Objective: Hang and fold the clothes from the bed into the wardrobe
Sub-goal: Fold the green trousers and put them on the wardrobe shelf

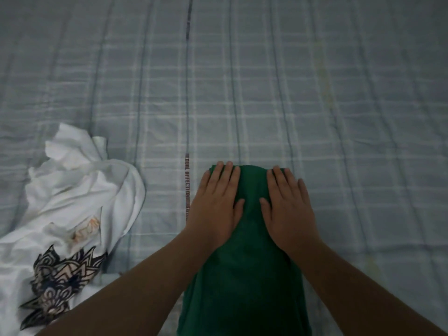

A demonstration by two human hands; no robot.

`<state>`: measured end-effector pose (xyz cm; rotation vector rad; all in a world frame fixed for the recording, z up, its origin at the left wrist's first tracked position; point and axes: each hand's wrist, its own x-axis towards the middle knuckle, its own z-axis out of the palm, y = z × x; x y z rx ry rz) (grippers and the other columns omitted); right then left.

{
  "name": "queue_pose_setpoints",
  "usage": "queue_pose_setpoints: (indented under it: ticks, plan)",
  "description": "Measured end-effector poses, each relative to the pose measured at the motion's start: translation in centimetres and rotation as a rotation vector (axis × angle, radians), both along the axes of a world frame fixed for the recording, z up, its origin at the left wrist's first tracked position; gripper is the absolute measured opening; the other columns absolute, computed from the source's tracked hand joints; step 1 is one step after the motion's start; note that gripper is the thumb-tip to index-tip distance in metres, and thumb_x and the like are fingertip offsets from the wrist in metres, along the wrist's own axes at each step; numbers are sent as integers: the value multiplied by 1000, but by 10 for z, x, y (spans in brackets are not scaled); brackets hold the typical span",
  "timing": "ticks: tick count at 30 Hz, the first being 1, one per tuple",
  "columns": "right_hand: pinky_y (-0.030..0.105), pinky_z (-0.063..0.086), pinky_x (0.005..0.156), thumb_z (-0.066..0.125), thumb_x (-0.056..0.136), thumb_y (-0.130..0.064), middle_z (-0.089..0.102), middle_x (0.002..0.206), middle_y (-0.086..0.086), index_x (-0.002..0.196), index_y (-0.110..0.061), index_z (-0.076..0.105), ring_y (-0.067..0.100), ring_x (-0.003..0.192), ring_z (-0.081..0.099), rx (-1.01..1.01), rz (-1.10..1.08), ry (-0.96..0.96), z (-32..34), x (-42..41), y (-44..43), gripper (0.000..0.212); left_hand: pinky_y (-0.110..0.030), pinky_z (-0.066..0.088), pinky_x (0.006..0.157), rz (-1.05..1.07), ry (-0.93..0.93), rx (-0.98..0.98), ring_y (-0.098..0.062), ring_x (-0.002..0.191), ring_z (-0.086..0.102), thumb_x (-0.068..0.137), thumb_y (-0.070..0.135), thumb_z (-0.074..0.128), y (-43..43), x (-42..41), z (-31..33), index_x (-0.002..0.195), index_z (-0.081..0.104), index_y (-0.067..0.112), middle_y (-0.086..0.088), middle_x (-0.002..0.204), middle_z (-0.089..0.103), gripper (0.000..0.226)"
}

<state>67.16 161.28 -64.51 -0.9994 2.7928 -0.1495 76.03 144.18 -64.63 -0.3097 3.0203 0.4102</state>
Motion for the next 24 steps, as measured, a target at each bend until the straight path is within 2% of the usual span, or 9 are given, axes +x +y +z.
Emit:
queue_pose_setpoints:
  ticks: [3,6,14,17,19,22,24]
  plan:
    - [50,17,122,18,100,-48,24,163,7,157,-12,22,27,151,19,39,-13,-43,-13,-10,6,67,-48,6,124,50,-106,-53,-24,154,0,102,50,14,-8,-3,-18,160,9,16,-4,168,9,67]
    - [48,16,123,17,101,-49,24,164,5,158,-15,20,25,152,17,6,-7,-64,-22,-15,8,66,-48,11,124,76,-84,-41,-24,154,4,102,50,13,-12,-3,-28,160,12,19,-1,167,13,65]
    - [43,11,123,22,102,-48,26,163,2,157,-18,23,24,151,18,-101,-20,-122,-30,-19,13,63,-50,10,123,38,-46,86,-27,153,8,103,49,25,-23,1,-30,159,18,22,0,165,20,62]
    - [44,9,123,35,104,-41,22,164,3,157,-18,23,26,152,14,-119,-42,-223,-22,-26,14,59,-51,7,123,89,-42,245,-27,153,7,103,42,39,-23,0,-16,157,25,23,1,165,20,59]
    - [46,9,123,42,103,-35,17,165,6,157,-17,22,30,152,11,-127,-91,-260,-9,-24,13,61,-54,5,123,91,-24,227,-30,153,4,102,41,41,-18,3,-3,156,28,22,-3,166,17,59]
    - [50,15,122,39,102,-27,20,163,14,155,-8,26,35,150,15,-187,-102,-78,22,4,8,58,-55,10,122,-20,87,81,-34,152,11,100,34,40,3,19,19,153,34,12,-12,164,23,58]
    - [49,16,122,35,100,-26,23,162,16,154,-4,26,34,150,17,-201,-44,37,40,37,9,58,-53,13,123,-33,134,90,-34,152,14,98,25,41,21,40,28,152,35,7,-15,162,26,58]
